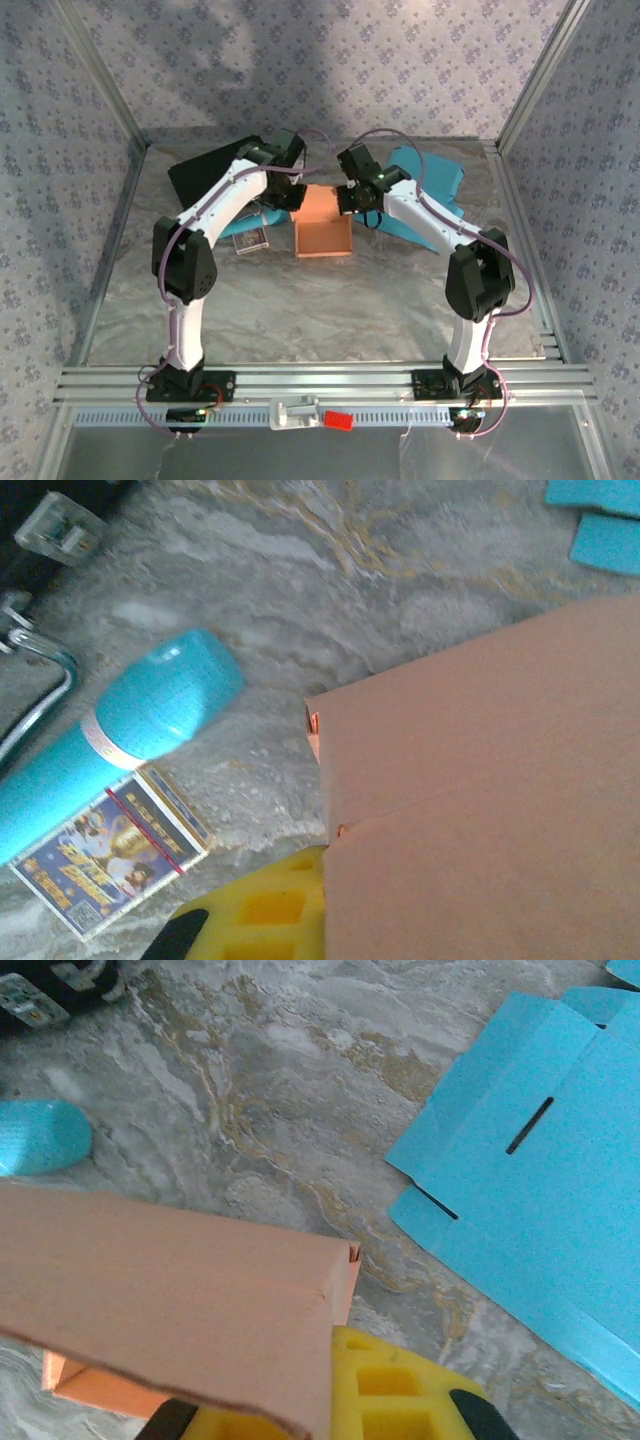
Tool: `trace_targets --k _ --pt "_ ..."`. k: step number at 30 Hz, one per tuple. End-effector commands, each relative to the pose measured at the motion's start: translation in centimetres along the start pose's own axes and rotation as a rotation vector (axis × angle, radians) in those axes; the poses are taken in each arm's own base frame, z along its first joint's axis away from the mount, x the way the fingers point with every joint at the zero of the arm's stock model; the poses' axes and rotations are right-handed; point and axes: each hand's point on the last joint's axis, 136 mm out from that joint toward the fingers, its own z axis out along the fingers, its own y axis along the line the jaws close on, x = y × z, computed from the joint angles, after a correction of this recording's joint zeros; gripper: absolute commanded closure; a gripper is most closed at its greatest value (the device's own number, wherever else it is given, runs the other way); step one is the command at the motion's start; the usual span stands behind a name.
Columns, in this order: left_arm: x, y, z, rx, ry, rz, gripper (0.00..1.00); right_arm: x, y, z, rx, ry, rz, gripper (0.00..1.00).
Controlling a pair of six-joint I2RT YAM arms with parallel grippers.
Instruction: Fold the paper box
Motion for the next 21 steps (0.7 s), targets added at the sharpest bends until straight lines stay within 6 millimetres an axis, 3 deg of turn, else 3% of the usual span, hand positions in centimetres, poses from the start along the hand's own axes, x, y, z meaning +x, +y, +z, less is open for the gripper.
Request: trace_targets --k 1,9,21 --pt "-1.7 0.1 0.9 0.025 -0.041 -0.067 1.0 -1.7 1.0 0.2 -0.004 -0.061 0.054 1.0" --pt "-1.8 -0.7 2.2 0.059 -0.116 -0.061 1.0 -0.6 2.0 1.3 -0.008 -0.11 0.074 1.0" --pt "0.4 -1.5 2.9 0.118 -0.164 -0.103 1.0 1.4 2.2 1.2 0.061 -0.137 0.118 1.0"
